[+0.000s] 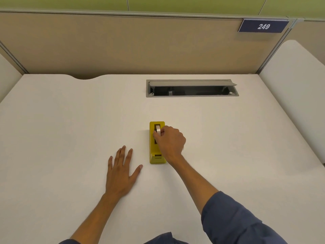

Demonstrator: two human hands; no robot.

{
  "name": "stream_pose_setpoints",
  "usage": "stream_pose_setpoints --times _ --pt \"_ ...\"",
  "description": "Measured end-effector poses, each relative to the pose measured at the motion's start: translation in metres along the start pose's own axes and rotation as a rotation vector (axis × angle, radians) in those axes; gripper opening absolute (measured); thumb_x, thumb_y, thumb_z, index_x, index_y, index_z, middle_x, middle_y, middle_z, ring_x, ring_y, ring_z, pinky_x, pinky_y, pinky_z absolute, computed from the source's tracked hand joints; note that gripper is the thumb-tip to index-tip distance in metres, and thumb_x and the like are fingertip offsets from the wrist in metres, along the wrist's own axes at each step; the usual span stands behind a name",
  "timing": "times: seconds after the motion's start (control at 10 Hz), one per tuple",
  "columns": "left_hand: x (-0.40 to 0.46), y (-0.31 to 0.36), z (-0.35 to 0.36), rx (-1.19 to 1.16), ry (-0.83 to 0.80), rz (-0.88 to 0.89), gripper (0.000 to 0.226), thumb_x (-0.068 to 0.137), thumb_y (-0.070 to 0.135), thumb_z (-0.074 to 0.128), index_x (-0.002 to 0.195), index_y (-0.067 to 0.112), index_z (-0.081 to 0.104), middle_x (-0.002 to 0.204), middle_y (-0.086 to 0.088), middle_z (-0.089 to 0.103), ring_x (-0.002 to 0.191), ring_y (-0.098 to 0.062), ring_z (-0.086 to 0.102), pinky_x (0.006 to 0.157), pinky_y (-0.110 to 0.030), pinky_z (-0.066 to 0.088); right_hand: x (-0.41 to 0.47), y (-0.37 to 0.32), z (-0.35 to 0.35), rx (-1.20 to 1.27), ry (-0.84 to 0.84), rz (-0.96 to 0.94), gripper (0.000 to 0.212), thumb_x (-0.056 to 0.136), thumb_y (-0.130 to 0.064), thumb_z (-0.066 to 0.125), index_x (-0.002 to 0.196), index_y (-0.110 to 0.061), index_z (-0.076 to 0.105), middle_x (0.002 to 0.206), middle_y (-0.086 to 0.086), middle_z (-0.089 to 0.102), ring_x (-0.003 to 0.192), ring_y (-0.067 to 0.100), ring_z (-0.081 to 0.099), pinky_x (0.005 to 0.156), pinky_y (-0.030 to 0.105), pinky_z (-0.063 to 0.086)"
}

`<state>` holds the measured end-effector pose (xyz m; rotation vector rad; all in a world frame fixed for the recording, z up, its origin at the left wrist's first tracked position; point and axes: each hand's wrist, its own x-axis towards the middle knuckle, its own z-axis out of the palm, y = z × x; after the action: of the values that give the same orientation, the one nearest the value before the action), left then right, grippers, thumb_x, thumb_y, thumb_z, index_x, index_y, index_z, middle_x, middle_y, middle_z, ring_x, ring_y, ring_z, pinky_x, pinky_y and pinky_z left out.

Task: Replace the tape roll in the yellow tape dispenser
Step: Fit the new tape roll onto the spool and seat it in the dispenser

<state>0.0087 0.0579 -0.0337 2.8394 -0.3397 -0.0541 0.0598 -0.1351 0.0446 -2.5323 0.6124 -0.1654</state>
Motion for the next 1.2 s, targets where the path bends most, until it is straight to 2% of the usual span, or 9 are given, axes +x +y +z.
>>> stream_pose_setpoints --times 0.3,0.5,0.8,1.0,1.2 --pt "0.0 -0.003 0.003 0.001 0.009 0.004 0.075 0.087 0.068 0.018 0.149 0.025 0.02 0.16 -0.004 0.017 0.148 -0.019 0.012 0.119 -0.045 0.008 0.004 -0.005 0.0 -0.08 -0.007 -0.01 0.032 0.083 -0.046 0.057 0.069 -0.018 0.061 0.065 -0.001 0.06 0.058 0.022 0.052 0.053 0.027 0.03" --pt "0.0 -0.003 0.005 0.008 0.012 0.002 0.076 0.087 0.068 0.017 0.149 0.025 0.02 0.16 -0.004 0.017 0.148 -0.019 0.012 0.119 -0.045 0.008 0.008 -0.009 0.0 -0.091 -0.006 0.005 0.032 0.08 -0.046 0.06 0.066 -0.017 0.059 0.063 -0.001 0.059 0.057 0.022 0.054 0.052 0.028 0.033" --pt "0.0 -0.003 0.004 -0.011 0.02 0.002 0.078 0.086 0.069 0.017 0.149 0.024 0.02 0.16 -0.005 0.017 0.148 -0.02 0.012 0.12 -0.046 0.008 0.007 -0.012 -0.002 -0.161 -0.04 -0.04 0.034 0.08 -0.044 0.064 0.063 -0.018 0.048 0.054 -0.007 0.038 0.056 0.02 0.05 0.052 0.029 0.033" --pt "0.0 -0.003 0.004 -0.014 0.021 0.007 0.078 0.086 0.069 0.017 0.149 0.024 0.02 0.16 -0.005 0.016 0.148 -0.02 0.011 0.12 -0.045 0.007 0.006 -0.009 -0.003 -0.125 -0.052 -0.04 0.031 0.08 -0.044 0.064 0.068 -0.017 0.054 0.067 0.0 0.059 0.063 0.022 0.058 0.054 0.029 0.037" --pt "0.0 -0.003 0.003 -0.022 0.029 0.007 0.078 0.086 0.069 0.017 0.149 0.024 0.021 0.16 -0.005 0.017 0.148 -0.021 0.013 0.119 -0.045 0.008 0.003 -0.008 -0.003 -0.099 -0.057 -0.023 0.031 0.082 -0.042 0.061 0.07 -0.014 0.06 0.071 0.004 0.065 0.065 0.025 0.06 0.057 0.031 0.042"
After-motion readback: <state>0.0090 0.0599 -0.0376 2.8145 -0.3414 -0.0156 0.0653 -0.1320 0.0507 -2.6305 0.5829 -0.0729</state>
